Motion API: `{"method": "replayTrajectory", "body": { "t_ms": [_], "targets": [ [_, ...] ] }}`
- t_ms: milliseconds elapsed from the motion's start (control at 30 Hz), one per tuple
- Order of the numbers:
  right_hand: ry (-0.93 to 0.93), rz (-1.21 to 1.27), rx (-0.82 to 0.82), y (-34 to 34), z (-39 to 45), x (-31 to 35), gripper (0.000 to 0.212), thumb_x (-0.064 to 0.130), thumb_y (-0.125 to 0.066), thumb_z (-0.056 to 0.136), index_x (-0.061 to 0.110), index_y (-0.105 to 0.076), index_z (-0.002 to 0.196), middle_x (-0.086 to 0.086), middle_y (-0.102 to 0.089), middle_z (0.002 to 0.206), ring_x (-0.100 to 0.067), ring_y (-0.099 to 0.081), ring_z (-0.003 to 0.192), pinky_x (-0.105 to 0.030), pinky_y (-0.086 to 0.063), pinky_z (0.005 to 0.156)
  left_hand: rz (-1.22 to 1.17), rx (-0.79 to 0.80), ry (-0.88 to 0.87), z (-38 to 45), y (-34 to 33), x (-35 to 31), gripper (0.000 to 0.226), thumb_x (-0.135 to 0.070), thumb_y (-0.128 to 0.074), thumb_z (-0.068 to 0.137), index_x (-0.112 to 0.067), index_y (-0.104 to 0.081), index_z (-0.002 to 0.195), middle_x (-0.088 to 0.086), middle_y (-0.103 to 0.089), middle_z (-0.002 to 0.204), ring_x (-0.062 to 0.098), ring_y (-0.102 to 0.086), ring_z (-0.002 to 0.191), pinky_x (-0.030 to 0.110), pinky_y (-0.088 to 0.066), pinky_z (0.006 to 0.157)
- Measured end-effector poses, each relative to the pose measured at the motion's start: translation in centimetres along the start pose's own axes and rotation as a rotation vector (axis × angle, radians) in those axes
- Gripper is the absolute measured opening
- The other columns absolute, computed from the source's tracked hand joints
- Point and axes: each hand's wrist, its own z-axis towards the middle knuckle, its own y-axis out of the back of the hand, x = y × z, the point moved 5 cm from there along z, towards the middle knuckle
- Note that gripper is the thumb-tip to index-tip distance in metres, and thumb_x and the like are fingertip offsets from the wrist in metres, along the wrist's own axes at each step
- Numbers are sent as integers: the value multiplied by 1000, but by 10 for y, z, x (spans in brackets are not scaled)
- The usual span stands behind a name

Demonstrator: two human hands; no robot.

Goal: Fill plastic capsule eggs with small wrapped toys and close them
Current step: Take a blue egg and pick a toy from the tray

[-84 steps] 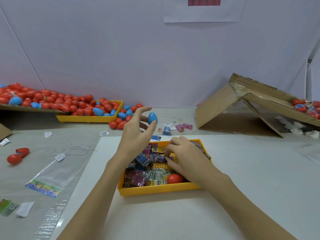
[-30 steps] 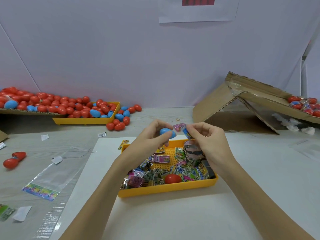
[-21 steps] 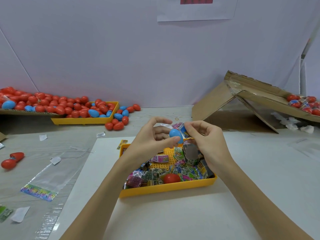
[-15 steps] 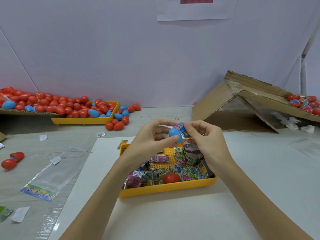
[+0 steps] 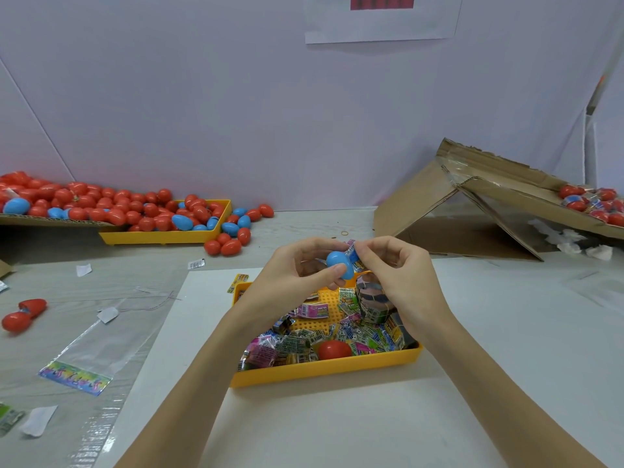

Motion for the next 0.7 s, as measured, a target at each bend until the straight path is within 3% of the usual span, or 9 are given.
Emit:
{"method": "replayTrajectory", "body": {
  "t_ms": [167,700],
  "targets": [
    [-3,11,-29,1,-1,0,17,35,-72,94,22,-76,103,1,-77,91,-21,-76,82,-37,-65,59,-1,0,6,0,1,0,28,-15,-73,95,-23,-70,122,1,-78,107,21,-76,94,23,-58,79],
    [25,-3,-17,-1,1,-4,17,37,-73,93,23,-75,102,8,-77,86,-15,-75,77,-23,-61,61,-2,-17,-6,1,1,1,25,-20,-73,95,-20,-70,120,4,-79,102,21,-77,90,26,-59,83]
  ]
}}
